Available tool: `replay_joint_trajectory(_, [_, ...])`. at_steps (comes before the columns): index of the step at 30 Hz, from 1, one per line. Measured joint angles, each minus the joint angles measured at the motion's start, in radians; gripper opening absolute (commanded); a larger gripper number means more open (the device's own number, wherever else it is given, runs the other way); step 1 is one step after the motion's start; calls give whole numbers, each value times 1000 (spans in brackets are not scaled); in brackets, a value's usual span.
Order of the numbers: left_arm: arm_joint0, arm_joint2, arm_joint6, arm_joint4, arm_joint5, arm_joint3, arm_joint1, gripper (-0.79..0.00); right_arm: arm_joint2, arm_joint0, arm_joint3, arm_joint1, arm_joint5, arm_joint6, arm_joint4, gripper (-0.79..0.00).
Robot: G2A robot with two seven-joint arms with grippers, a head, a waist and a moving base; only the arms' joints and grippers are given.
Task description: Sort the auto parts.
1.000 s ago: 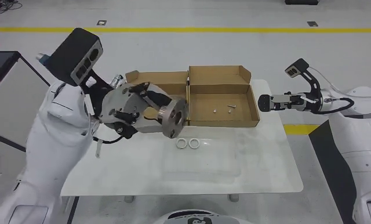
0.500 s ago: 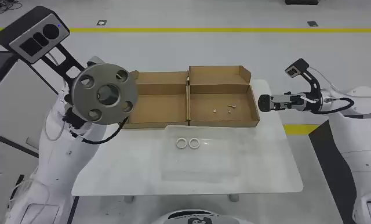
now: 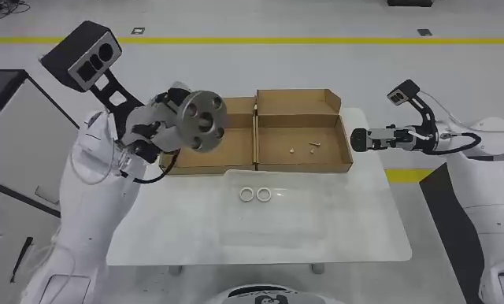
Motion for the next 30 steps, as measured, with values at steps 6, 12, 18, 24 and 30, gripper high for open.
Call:
replay_joint_trajectory(6, [8,0,2,27,0,-10,3,-785,0,0,0,0,0,0,0,0])
replay_joint_trajectory(12, [-1,10,28,-114,0,-16,-14,-785,0,0,0,0,0,0,0,0])
replay_joint_trajectory(18, [8,3,53,-279,0,5,-50,-785,0,0,0,0,0,0,0,0])
replay_joint_trajectory(24, [21,-30,-3,-317,0,35,-86,-785,0,0,0,0,0,0,0,0])
replay_joint_trajectory(30, [28,-53,0,-155,0,47,-94,-785,0,0,0,0,0,0,0,0])
